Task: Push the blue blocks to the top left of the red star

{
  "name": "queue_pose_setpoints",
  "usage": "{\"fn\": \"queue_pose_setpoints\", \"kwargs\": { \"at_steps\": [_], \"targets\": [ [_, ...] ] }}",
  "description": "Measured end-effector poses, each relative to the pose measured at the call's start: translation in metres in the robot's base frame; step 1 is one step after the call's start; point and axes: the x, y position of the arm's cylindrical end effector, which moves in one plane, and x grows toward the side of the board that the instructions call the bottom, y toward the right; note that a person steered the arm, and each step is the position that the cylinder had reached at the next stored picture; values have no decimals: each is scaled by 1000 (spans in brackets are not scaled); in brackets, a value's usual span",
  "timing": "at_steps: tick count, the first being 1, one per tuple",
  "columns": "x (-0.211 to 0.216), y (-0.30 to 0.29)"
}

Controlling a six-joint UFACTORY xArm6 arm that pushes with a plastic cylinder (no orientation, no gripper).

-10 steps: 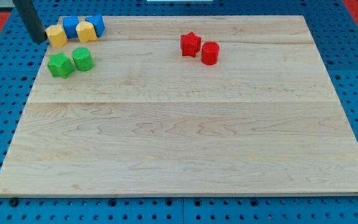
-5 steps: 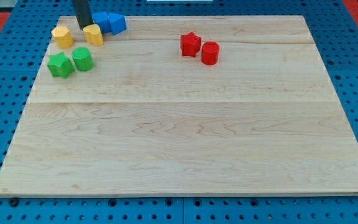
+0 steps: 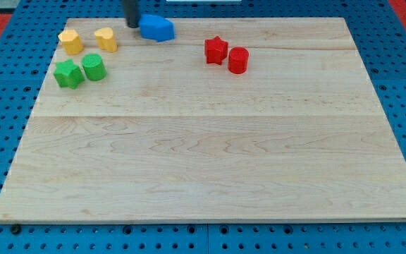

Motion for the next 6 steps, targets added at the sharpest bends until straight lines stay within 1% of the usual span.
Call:
{"fn": "queue_pose_setpoints", "kwargs": {
  "at_steps": [1, 4, 5, 6],
  "targets": [
    [0, 65],
    [0, 67],
    [4, 59],
    [19, 29]
  ]
}}
